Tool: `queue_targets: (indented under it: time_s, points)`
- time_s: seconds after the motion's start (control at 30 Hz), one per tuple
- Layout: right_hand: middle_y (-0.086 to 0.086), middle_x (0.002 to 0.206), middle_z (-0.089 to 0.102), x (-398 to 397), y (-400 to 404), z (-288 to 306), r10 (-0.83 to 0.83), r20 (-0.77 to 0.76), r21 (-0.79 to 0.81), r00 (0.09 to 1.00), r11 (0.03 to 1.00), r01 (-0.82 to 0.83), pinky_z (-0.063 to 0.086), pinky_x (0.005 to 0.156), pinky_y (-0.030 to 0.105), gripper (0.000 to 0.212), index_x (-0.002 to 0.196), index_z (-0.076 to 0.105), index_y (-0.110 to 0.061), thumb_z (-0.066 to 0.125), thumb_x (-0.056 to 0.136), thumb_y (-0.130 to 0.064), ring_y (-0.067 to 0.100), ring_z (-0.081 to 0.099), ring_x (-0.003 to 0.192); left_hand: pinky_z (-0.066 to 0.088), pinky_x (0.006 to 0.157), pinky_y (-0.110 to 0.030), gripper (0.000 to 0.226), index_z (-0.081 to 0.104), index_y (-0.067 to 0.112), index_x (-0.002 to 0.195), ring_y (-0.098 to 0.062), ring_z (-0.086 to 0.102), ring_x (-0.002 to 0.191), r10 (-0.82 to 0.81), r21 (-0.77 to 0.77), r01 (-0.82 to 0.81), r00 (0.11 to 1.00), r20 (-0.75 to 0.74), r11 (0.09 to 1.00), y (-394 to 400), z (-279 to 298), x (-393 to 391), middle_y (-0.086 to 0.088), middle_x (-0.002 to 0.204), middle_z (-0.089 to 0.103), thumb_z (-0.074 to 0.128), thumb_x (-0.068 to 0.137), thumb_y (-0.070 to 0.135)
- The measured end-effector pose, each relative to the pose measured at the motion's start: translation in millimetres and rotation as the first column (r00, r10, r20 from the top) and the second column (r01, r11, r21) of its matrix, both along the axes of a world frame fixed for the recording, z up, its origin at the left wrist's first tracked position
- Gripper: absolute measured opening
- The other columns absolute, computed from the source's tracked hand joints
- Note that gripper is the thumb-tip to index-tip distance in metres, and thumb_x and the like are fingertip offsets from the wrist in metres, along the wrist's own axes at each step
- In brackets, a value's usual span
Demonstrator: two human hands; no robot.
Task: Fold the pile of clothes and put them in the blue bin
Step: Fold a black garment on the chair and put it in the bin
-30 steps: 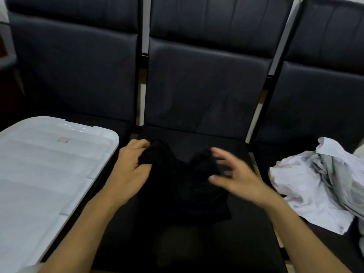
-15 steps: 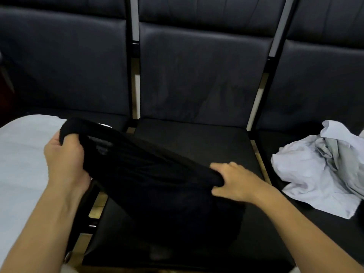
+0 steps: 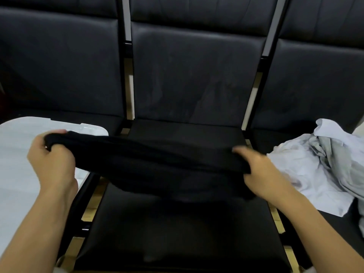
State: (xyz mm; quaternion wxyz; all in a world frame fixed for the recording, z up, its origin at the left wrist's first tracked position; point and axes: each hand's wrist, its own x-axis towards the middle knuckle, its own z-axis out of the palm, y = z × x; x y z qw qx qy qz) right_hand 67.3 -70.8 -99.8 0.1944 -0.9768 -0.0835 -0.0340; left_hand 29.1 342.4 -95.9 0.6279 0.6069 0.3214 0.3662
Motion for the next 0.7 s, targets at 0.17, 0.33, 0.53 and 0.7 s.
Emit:
queue_targets:
  time_s: [0.17, 0.33, 0.53, 0.7]
  points:
    - [-0.005, 0.128, 0.065, -27, 8, -3, 0.440, -0.842, 0.324, 0.311, 0.875, -0.360, 0.051, 0.101, 0.035, 0.040, 0.132, 0.059, -0.029, 0.062, 0.093, -0.020, 0.007, 0.063, 0.115, 0.047, 0.066, -0.022, 0.059, 0.064, 0.017, 0.109, -0.021, 0.057, 0.091, -0.388, 0.091, 0.454, 0.835, -0.390, 0.886, -30, 2, -2, -0.009, 0.112, 0.062, 0.029, 0.080, -0.020]
    - [-0.002, 0.123, 0.064, -12, 6, -21, 0.251, -0.627, 0.089, 0.737, 0.964, -0.252, 0.049, 0.096, 0.030, 0.033, 0.129, 0.054, -0.032, 0.059, 0.098, -0.024, 0.014, 0.062, 0.114, 0.047, 0.094, -0.034, 0.031, 0.065, 0.028, 0.115, -0.024, 0.061, 0.108, -0.439, 0.330, 0.887, 0.449, -0.779, 0.322, -77, -24, 8, -0.003, 0.117, 0.064, 0.049, 0.090, 0.016]
    - [0.004, 0.149, 0.034, 6, 0, -41, 0.097, -0.672, -0.113, 0.734, 0.966, -0.231, 0.039, 0.111, 0.036, 0.081, 0.152, 0.029, -0.023, 0.074, 0.086, -0.034, 0.025, 0.038, 0.138, 0.024, 0.117, -0.039, 0.077, 0.014, 0.034, 0.154, -0.017, 0.030, 0.142, -0.260, 0.082, 0.969, 0.019, -0.966, -0.235, -146, -64, 0, 0.007, 0.153, 0.032, 0.057, 0.092, 0.052]
    - [0.000, 0.115, 0.055, 11, -7, -36, 0.021, -0.541, -0.202, 0.840, 0.967, -0.154, 0.053, 0.086, 0.037, 0.057, 0.107, 0.061, -0.025, 0.079, 0.065, -0.060, 0.020, 0.061, 0.103, 0.042, 0.101, -0.032, 0.047, 0.052, 0.039, 0.129, -0.019, 0.051, 0.123, -0.309, 0.099, 0.992, 0.071, -0.948, -0.074, -141, -55, 6, 0.007, 0.119, 0.052, 0.068, 0.086, 0.050]
